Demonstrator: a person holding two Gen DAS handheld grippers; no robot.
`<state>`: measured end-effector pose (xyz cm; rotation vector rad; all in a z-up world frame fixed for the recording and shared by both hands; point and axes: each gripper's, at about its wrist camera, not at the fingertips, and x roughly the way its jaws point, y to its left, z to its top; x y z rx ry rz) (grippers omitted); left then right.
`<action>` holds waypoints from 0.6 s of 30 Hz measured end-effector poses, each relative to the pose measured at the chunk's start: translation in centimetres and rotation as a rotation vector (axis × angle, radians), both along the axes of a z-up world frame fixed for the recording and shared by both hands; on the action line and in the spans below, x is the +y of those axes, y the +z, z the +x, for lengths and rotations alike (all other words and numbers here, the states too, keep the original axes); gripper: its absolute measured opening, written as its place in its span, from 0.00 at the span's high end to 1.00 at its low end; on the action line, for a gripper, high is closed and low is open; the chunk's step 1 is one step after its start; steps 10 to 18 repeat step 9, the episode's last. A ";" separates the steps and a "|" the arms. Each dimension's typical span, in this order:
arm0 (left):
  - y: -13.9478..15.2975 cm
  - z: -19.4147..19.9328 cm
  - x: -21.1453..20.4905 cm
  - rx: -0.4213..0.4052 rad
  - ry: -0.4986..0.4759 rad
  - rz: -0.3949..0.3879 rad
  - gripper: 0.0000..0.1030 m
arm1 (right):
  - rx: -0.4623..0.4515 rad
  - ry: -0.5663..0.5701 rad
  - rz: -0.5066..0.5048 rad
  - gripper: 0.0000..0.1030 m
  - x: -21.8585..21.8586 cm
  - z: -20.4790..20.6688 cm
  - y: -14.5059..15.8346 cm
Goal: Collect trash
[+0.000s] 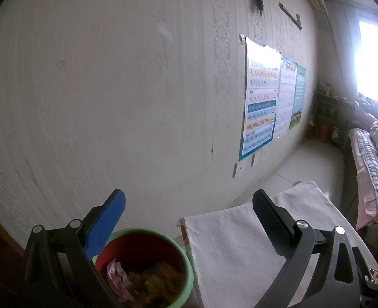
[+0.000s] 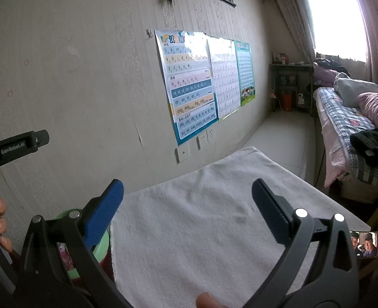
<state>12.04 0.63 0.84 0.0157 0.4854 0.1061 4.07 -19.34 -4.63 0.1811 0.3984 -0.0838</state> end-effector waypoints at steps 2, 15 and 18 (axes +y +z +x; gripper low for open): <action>-0.4 0.0 -0.1 0.005 -0.014 0.005 0.08 | 0.007 -0.001 0.002 0.04 -0.1 0.1 -0.3; -2.8 0.6 0.0 0.079 -0.056 0.004 0.08 | 0.106 -0.032 0.031 0.04 -2.1 1.3 -3.8; -2.8 0.6 0.0 0.079 -0.056 0.004 0.08 | 0.106 -0.032 0.031 0.04 -2.1 1.3 -3.8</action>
